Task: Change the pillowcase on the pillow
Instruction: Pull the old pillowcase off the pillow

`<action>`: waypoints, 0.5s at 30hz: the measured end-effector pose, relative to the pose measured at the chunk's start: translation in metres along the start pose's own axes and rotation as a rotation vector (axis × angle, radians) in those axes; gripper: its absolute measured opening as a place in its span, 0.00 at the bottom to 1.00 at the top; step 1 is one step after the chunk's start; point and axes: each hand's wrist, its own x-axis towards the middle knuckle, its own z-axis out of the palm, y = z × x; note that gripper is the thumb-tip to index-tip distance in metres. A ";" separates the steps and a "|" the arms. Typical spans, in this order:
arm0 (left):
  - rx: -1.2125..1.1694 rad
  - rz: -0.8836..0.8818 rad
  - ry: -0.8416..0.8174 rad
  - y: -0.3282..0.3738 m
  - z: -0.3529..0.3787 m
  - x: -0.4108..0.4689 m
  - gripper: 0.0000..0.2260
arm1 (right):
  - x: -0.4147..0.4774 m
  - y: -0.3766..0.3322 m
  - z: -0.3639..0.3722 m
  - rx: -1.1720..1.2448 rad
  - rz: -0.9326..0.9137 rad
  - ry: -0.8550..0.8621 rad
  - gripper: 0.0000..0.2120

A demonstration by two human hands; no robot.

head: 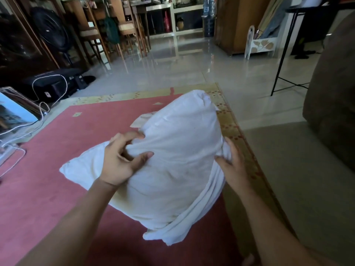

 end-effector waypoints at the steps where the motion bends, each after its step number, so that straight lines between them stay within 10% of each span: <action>1: 0.014 0.043 -0.020 0.009 0.002 0.000 0.18 | 0.001 0.001 -0.003 0.109 0.053 -0.046 0.27; 9: 0.357 -0.106 -0.171 0.059 0.023 0.039 0.34 | -0.005 -0.007 -0.017 0.208 0.054 -0.038 0.16; 15: 0.447 0.154 -0.281 0.125 0.066 0.079 0.44 | -0.013 -0.014 -0.016 0.059 -0.089 -0.117 0.19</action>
